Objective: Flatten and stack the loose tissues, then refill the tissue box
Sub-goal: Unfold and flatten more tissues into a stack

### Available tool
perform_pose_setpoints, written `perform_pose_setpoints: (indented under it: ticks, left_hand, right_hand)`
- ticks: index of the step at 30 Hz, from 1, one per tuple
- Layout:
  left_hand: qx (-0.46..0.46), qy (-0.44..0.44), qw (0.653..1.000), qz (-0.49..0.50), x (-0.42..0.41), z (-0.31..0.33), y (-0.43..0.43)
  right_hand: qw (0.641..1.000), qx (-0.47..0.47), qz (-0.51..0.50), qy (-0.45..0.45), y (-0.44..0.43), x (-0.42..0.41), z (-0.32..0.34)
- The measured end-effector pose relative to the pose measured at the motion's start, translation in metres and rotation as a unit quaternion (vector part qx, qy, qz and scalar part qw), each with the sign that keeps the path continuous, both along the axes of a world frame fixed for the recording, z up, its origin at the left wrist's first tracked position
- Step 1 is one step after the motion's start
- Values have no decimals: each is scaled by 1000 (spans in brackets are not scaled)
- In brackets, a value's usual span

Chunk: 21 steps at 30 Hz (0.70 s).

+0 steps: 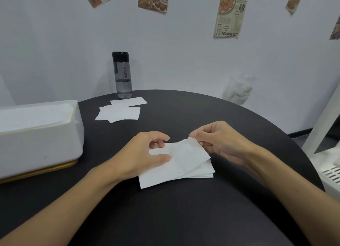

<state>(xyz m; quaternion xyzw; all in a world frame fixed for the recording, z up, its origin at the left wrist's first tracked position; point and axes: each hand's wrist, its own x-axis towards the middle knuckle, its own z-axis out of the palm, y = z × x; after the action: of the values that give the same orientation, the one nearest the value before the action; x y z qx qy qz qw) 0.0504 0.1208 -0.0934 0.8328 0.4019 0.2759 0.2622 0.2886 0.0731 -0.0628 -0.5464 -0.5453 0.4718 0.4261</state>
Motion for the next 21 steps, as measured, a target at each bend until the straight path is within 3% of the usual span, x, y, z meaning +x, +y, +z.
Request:
perform_pose_setpoints:
  ticks: [8,15,17,21]
  left_hand:
    - [-2,8,1000,1,1,1,-1]
    - [-23,-18,1000,11,0,12,-5]
    - [-46,-71,996,18,-2,19,-7]
    - [-109,-209,970,56,-6,28,-7]
  right_hand:
    - [999,-19,6,-36,-2,-5,1]
    - [978,137,-73,-136,-4,-13,4]
    - [979,156,-105,-74,-3,-9,7]
    - [988,85,-117,52,-2,-4,8]
